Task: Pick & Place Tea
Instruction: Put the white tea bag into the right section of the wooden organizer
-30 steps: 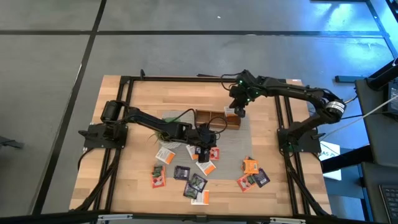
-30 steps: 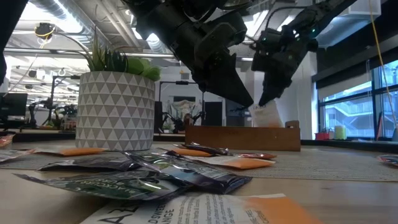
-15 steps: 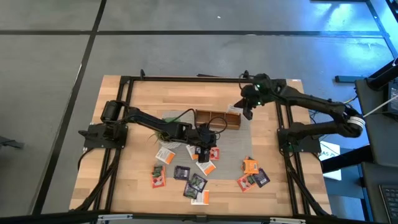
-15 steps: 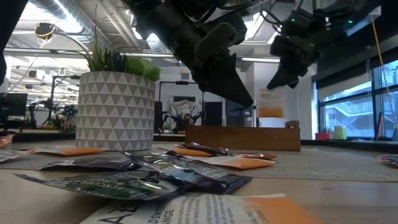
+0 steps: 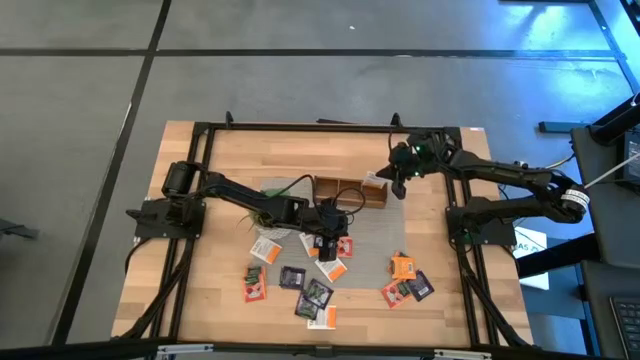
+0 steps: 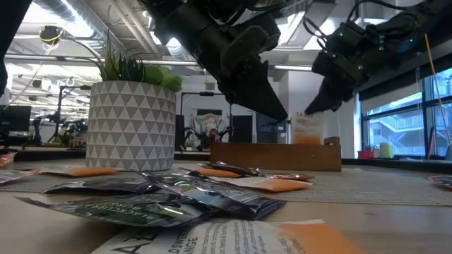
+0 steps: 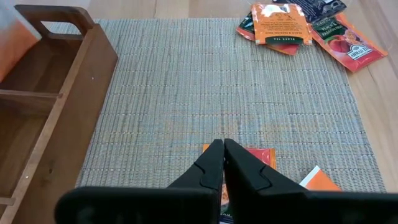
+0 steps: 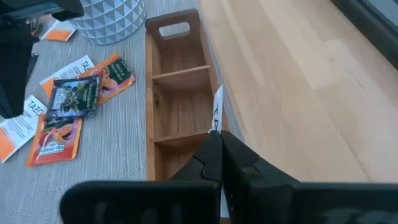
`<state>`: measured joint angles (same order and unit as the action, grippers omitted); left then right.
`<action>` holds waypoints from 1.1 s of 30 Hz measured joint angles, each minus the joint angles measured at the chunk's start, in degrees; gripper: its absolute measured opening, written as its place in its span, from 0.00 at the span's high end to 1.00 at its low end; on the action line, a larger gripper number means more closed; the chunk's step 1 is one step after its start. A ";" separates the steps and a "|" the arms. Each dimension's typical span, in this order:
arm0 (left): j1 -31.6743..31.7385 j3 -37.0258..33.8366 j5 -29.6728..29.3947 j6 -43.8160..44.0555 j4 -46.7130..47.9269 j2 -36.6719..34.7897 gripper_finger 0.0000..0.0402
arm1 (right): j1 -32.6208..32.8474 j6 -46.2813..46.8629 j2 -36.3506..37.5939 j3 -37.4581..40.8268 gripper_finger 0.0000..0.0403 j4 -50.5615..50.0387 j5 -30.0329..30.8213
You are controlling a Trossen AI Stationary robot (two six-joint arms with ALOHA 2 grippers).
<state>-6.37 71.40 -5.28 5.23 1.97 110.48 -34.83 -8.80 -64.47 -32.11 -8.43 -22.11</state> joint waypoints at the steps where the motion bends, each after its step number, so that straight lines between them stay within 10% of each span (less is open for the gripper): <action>1: 0.00 0.00 0.00 0.00 -0.01 0.00 0.98 | 0.00 -0.42 0.00 0.24 0.99 0.13 -0.02; 33: 0.00 0.00 -0.02 -0.46 -0.02 0.00 0.98 | 0.02 -5.27 -0.02 0.65 0.90 -0.06 5.57</action>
<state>-6.37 71.40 -5.30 4.78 1.96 110.48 -34.81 -14.07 -64.49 -31.46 -8.49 -16.53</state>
